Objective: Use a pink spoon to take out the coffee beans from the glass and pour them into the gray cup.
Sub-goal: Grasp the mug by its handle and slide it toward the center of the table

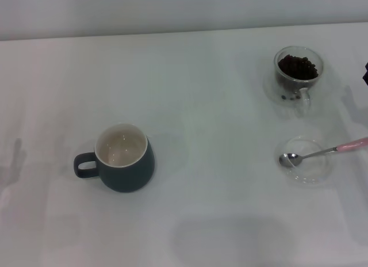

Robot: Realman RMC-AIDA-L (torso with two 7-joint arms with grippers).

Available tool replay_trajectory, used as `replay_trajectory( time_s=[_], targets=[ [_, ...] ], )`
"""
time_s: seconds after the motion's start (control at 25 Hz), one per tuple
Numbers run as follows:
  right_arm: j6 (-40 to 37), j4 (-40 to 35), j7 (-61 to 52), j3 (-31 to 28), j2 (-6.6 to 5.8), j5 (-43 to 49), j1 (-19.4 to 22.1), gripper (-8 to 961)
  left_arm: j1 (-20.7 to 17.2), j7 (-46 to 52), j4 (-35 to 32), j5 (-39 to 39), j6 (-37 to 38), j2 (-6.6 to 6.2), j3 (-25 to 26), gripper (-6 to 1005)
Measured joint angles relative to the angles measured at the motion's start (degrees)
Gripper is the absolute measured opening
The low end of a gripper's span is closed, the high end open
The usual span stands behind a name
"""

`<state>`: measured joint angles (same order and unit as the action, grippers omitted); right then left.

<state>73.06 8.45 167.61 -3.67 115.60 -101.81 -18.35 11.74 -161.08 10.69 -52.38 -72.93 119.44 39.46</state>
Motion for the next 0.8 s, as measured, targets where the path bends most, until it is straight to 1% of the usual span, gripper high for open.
replay_trajectory(
  time_s=[0.16, 0.8],
  targets=[
    [-0.2, -0.1, 0.0, -0.1, -0.02, -0.1, 0.0, 845, 0.1, 0.1, 0.0, 0.0, 0.0, 0.04, -0.2, 800],
    [-0.2, -0.3, 0.0, -0.8, -0.03, 0.1, -0.4, 845, -1.9, 0.5, 0.7, 0.1, -1.0, 0.23, -0.6, 801]
  ],
)
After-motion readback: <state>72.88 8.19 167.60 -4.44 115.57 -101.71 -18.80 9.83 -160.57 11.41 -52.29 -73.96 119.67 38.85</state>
